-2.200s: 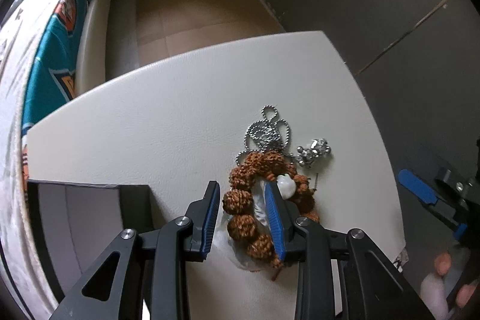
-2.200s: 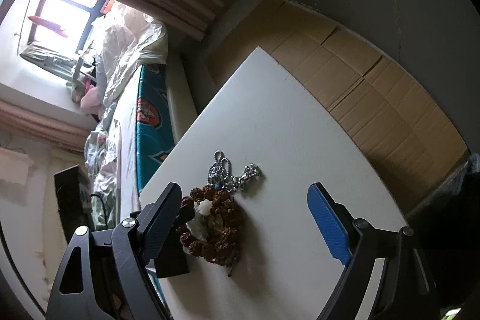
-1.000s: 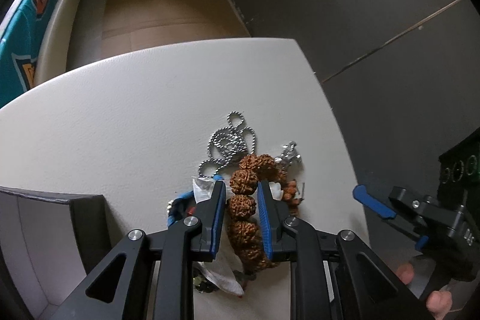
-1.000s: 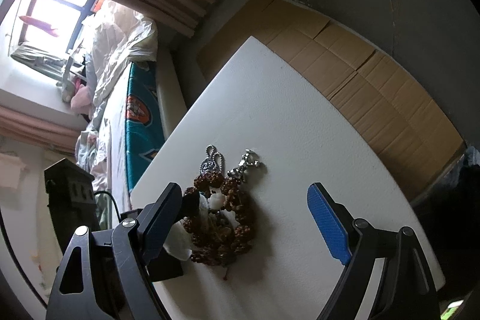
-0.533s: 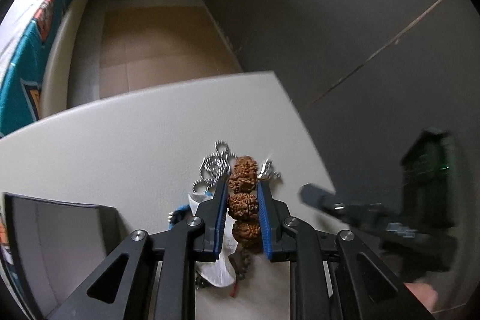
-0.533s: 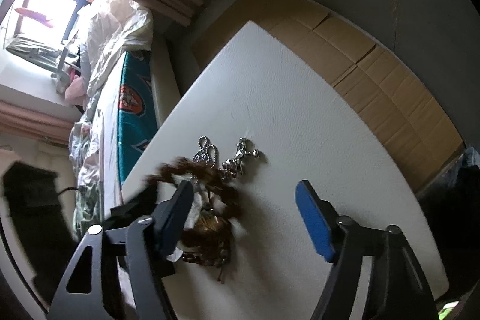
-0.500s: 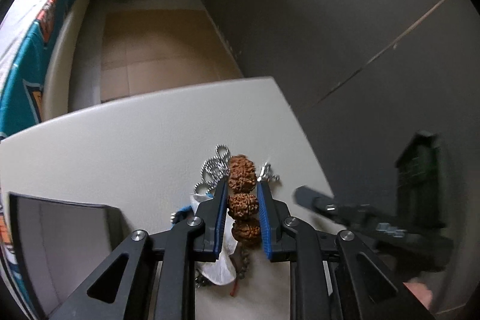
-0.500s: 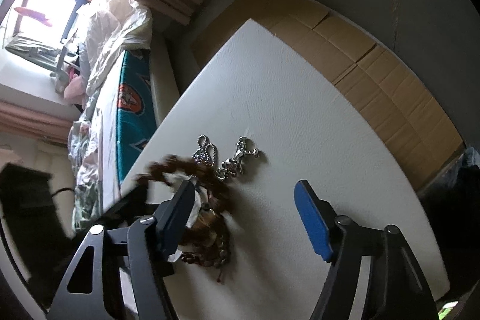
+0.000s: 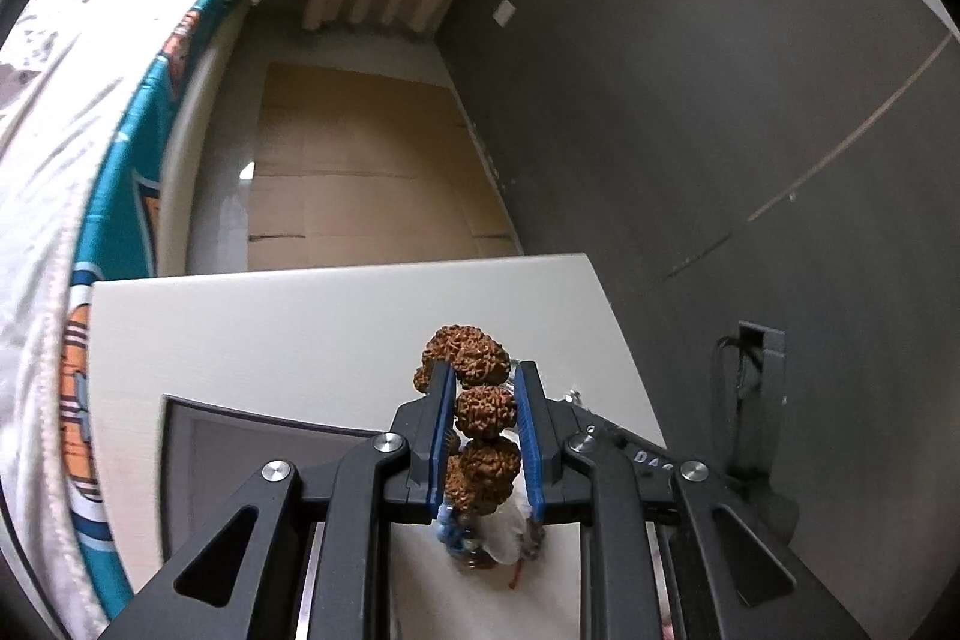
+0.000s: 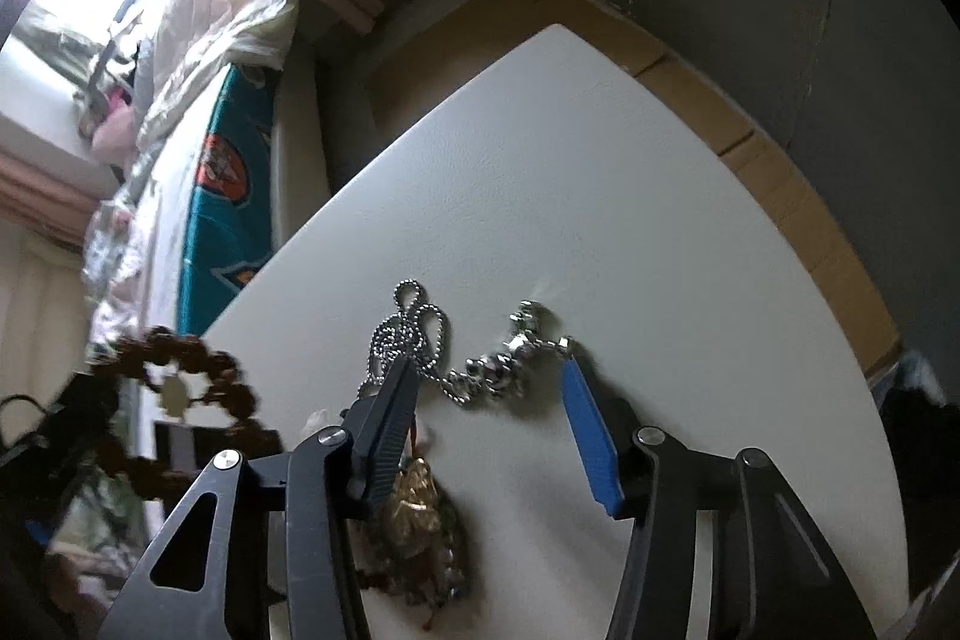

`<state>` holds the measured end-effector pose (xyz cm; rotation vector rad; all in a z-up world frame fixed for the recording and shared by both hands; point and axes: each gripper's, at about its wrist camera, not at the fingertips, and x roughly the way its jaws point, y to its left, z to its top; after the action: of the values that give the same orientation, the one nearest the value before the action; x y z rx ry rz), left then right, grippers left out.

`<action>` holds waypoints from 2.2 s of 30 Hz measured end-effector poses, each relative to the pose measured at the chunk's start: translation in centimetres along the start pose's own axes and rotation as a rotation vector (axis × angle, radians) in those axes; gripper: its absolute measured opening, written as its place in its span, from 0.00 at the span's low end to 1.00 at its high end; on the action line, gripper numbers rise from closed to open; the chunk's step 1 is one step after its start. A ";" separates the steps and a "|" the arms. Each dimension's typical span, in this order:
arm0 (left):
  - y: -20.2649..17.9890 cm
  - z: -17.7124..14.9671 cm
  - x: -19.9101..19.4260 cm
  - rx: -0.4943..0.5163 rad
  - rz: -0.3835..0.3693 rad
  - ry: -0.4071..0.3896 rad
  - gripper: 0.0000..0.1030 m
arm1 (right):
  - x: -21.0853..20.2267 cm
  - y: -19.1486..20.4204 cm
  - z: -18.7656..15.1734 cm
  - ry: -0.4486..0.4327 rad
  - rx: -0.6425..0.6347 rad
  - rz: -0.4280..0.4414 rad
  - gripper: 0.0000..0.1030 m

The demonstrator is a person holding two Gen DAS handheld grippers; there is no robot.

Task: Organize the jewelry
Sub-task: 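Lift the brown bead bracelet with the left gripper while the right gripper grasps the silver chain, then lower the brown bead bracelet into the black box and open the left gripper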

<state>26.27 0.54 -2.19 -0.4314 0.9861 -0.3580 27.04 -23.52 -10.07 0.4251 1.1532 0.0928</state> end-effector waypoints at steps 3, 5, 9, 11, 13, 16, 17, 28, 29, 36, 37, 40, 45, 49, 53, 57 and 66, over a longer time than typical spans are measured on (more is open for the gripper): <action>0.7 0.5 -0.9 -0.018 0.008 -0.027 0.20 | 0.4 1.1 0.3 -0.020 -0.070 -0.073 0.47; 1.1 0.7 -1.7 -0.024 0.018 -0.041 0.20 | 0.7 1.9 0.1 -0.032 -0.120 -0.151 0.41; 1.6 0.6 -3.2 -0.034 0.026 -0.063 0.20 | 0.3 1.4 0.3 -0.041 -0.123 -0.192 0.18; 1.6 0.5 -4.0 -0.032 0.032 -0.074 0.20 | -0.3 1.1 0.2 -0.030 -0.100 -0.153 0.17; 1.4 0.2 -5.2 -0.023 0.033 -0.094 0.20 | -1.7 1.1 0.1 -0.037 -0.091 -0.095 0.17; 1.1 -0.2 -7.0 -0.021 0.027 -0.126 0.20 | -4.6 2.1 -0.2 -0.089 -0.113 -0.027 0.17; 1.1 -0.3 -7.5 -0.021 0.024 -0.135 0.20 | -6.0 2.5 -0.5 -0.115 -0.127 -0.004 0.17; 3.6 -2.3 -12.2 -0.088 0.031 -0.215 0.20 | -16.9 7.2 -2.0 -0.299 -0.215 0.113 0.17; 3.8 -2.3 -12.5 -0.090 0.028 -0.221 0.20 | -17.5 7.7 -1.6 -0.308 -0.223 0.114 0.17; 5.1 -2.5 -14.3 -0.104 0.016 -0.250 0.20 | -24.8 13.7 -0.4 -0.434 -0.343 0.074 0.17; 5.3 -2.4 -14.5 -0.108 0.015 -0.253 0.20 | -25.9 14.7 -0.4 -0.452 -0.359 0.069 0.17; 5.8 -2.5 -14.9 -0.118 0.012 -0.259 0.20 | -27.8 16.9 -0.2 -0.483 -0.393 0.064 0.17; 6.5 -2.6 -15.6 -0.130 0.009 -0.268 0.20 | -30.6 19.9 -1.1 -0.535 -0.441 0.065 0.17; 6.9 -2.6 -16.0 -0.138 0.003 -0.273 0.20 | -32.8 21.9 -1.4 -0.576 -0.473 0.077 0.17; 7.2 -2.7 -16.4 -0.149 0.000 -0.276 0.20 | -33.9 23.7 -1.5 -0.595 -0.501 0.091 0.17; 7.2 -2.7 -16.5 -0.152 -0.003 -0.275 0.20 | -33.5 25.2 -1.8 -0.590 -0.520 0.108 0.17; 7.4 -2.4 -16.0 -0.158 0.001 -0.265 0.20 | -27.8 25.3 -2.4 -0.488 -0.539 0.130 0.17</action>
<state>16.77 14.12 4.43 -0.6056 0.7584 -0.2159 17.11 -7.63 22.65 0.0324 0.5829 0.3822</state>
